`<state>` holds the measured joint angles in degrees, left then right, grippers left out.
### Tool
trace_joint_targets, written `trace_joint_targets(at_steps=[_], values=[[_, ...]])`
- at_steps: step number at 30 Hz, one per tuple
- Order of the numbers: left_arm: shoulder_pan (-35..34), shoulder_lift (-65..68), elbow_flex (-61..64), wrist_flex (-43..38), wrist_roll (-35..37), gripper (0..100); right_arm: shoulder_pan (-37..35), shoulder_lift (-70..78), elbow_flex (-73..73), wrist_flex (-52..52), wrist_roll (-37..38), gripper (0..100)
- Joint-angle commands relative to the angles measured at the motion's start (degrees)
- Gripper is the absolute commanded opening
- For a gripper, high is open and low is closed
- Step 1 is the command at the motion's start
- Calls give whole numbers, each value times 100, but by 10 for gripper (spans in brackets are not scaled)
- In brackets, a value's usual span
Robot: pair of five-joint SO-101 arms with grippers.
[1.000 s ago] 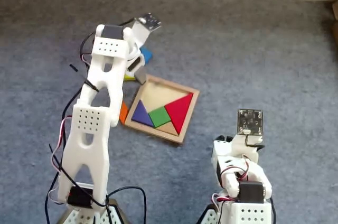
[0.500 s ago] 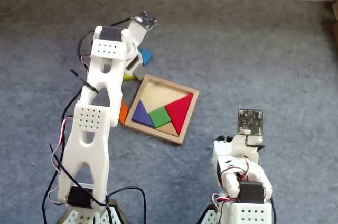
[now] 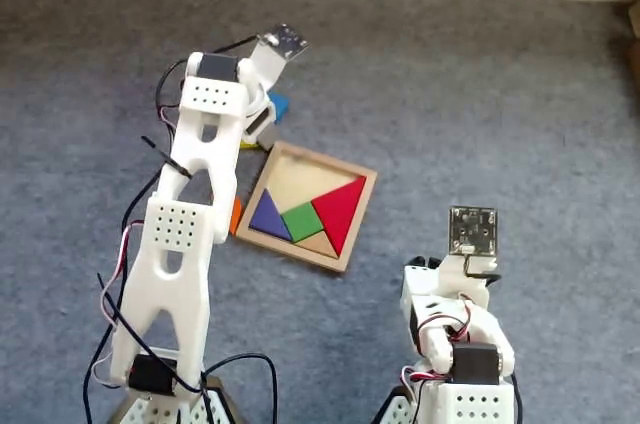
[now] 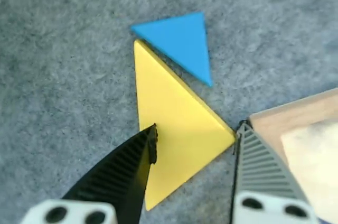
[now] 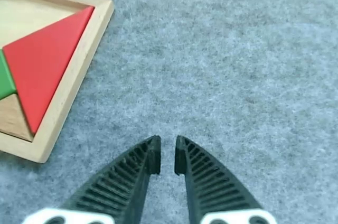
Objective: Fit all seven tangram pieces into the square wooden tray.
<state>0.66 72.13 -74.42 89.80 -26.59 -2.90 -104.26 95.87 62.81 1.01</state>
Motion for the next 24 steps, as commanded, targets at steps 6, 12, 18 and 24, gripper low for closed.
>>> trace_joint_targets(at_steps=[6, 12, 18, 24], values=[[-207, 101, 22, 9, -193, 229, 127, -84, 523, -13, 62, 66], [-585, 75, 13, -9, 149, 297, 127, -84, 523, -13, 62, 66], [-769, 110, 57, 0, 141, 301, 127, -84, 523, -13, 62, 66], [-769, 101, 48, 9, -70, 255, 127, -84, 523, -13, 62, 66]])
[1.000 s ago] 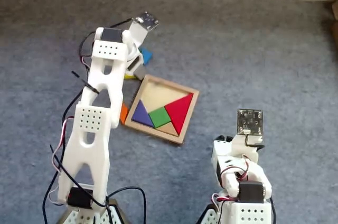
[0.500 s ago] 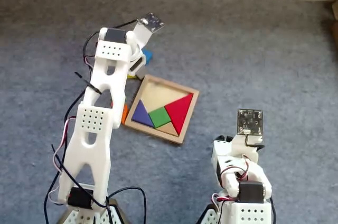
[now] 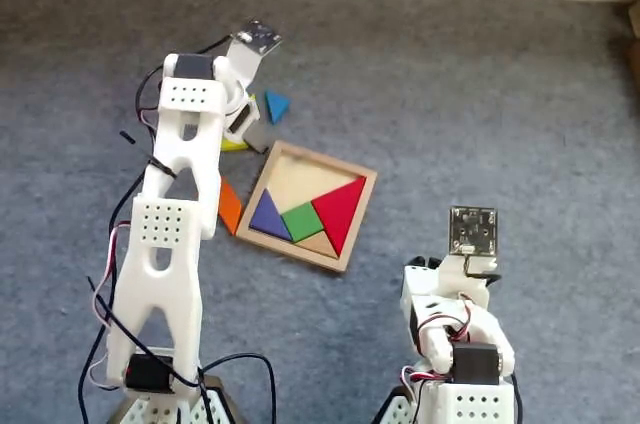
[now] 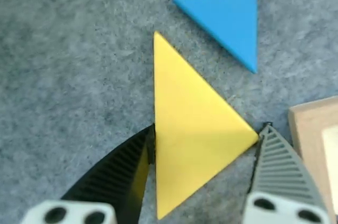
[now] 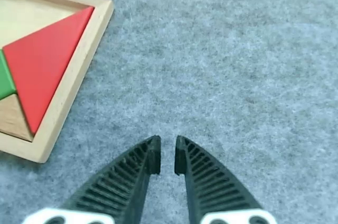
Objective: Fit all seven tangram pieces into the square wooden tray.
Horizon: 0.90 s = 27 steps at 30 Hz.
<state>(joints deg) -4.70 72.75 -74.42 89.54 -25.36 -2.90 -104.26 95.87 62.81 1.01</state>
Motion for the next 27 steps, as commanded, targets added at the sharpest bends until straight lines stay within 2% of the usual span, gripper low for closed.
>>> trace_joint_targets(at_steps=[1, 4, 7, 12, 18, 21, 27], values=[[-224, 40, 48, 35, -220, 244, 127, -84, 523, -13, 62, 66], [-215, 4, 4, 185, -246, 210, 127, -84, 523, -13, 62, 66], [-171, -13, -48, 484, -580, 188, 127, -84, 523, -13, 62, 66], [-189, -4, -769, 1099, -615, 180, 127, -84, 523, -13, 62, 66], [-198, -13, -1349, 1169, -563, 165, 127, -84, 523, -13, 62, 66], [-163, -13, -1648, 1169, -158, 183, 127, -84, 523, -13, 62, 66], [-84, -40, -2097, 1160, 993, 314, 127, -84, 523, -13, 62, 66]])
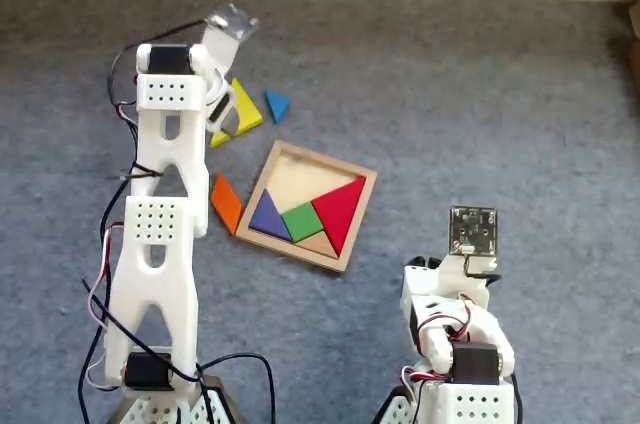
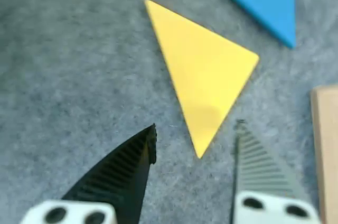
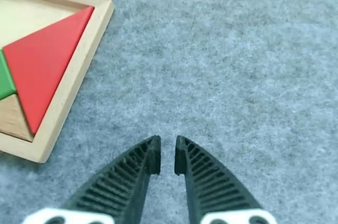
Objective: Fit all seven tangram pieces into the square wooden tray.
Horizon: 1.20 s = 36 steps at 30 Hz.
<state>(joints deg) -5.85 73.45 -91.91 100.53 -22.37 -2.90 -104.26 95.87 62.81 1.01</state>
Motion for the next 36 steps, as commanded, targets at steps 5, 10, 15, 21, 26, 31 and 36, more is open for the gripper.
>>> trace_joint_targets(at_steps=[5, 10, 15, 21, 26, 31, 36], values=[[242, -110, -286, -492, 1380, 316, 127, -84, 523, -13, 62, 66], [242, 400, -233, -1319, 1811, 316, 127, -84, 523, -13, 62, 66], [189, 1024, -242, -1758, 1793, 315, 127, -84, 523, -13, 62, 66], [136, 1209, -242, -1793, 1187, 242, 127, -84, 523, -13, 62, 66], [40, 1191, -251, -1442, 563, 171, 127, -84, 523, -13, 62, 66], [4, 1156, -277, -888, 0, 154, 127, -84, 523, -13, 62, 66], [-4, 1024, -312, -519, -290, 154, 127, -84, 523, -13, 62, 66]])
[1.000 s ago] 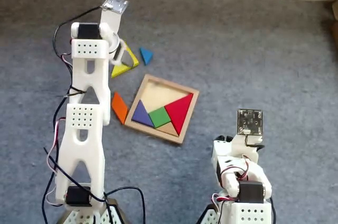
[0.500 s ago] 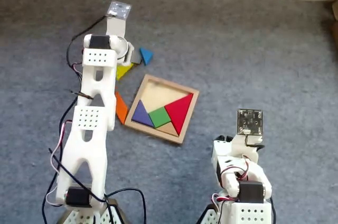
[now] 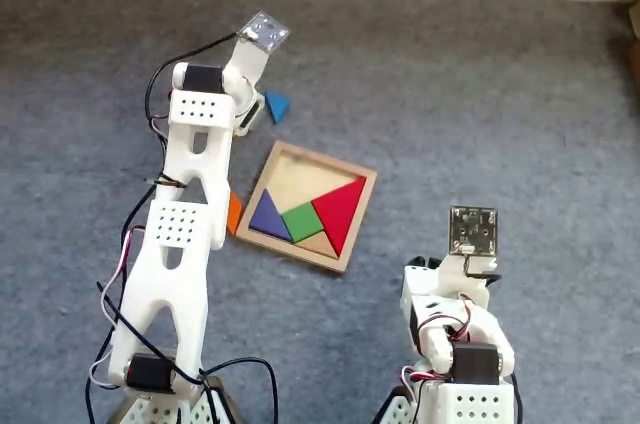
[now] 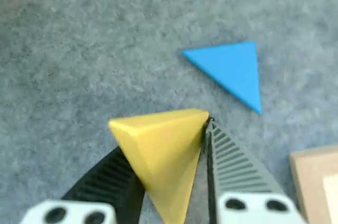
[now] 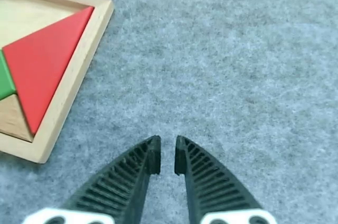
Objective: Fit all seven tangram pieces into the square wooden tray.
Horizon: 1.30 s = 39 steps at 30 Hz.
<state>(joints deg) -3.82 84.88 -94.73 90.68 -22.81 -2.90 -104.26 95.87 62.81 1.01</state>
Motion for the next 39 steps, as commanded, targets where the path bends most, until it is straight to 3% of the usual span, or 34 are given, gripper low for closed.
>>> trace_joint_targets(at_steps=[1, 5, 13, 22, 28, 34, 39], values=[[-215, -215, -40, 589, -281, 154, 127, -84, 523, -13, 62, 66], [-251, -760, -31, 1002, -273, 153, 127, -84, 523, -13, 62, 66], [-356, -1288, -13, 1046, -273, 101, 136, -84, 523, -13, 62, 66], [-31, -1305, 92, 1037, -229, 111, 136, -84, 523, -13, 62, 66], [-84, -1323, 84, 993, 1160, 286, 136, -84, 523, -13, 62, 66], [-215, -1279, 136, 26, 2031, 291, 136, -84, 523, -13, 62, 66], [-347, -1262, 154, -325, 2119, 291, 286, -84, 523, -13, 62, 66]])
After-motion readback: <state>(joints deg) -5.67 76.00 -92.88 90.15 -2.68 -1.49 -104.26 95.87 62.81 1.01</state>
